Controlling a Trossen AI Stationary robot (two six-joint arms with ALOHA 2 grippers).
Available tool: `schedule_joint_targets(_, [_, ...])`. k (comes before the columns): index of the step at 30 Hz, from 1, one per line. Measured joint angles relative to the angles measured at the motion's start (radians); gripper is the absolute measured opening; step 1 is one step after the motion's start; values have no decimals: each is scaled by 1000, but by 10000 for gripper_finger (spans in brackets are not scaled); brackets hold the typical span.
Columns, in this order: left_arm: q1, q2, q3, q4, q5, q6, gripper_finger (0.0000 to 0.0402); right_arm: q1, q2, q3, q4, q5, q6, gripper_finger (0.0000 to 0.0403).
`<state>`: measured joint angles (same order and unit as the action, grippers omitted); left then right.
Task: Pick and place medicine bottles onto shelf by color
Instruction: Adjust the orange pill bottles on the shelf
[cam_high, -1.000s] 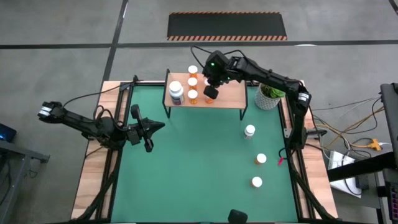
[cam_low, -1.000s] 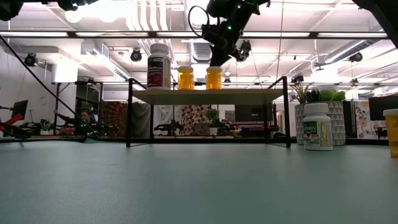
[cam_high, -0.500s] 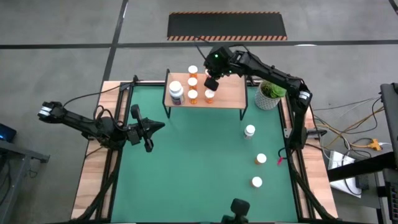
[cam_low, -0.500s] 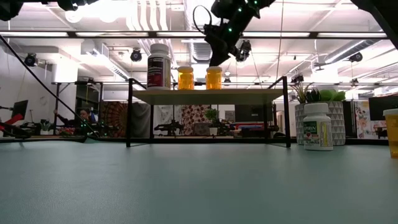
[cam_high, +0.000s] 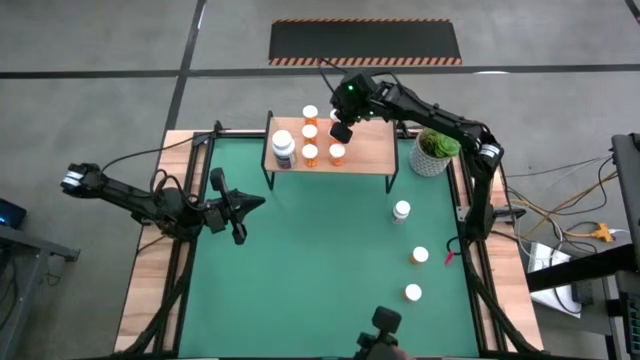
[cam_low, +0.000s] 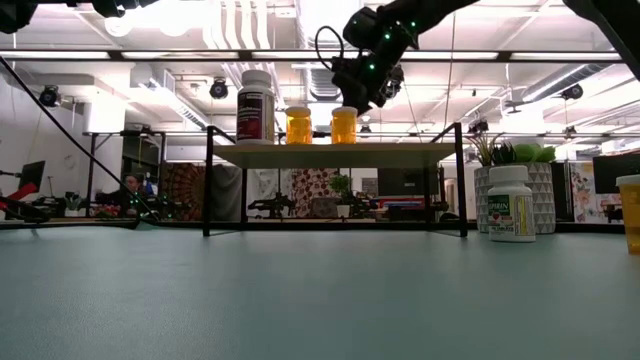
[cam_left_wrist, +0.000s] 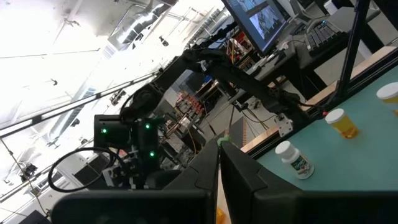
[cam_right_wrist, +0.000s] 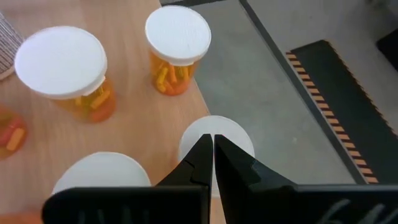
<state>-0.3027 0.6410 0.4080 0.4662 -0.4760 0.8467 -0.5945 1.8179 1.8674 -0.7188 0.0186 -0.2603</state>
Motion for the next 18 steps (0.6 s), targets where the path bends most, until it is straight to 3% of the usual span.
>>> schedule_joint_targets(18, [0, 0, 0, 0, 0, 1, 0, -14, 0, -38, 74, 8, -27, 9])
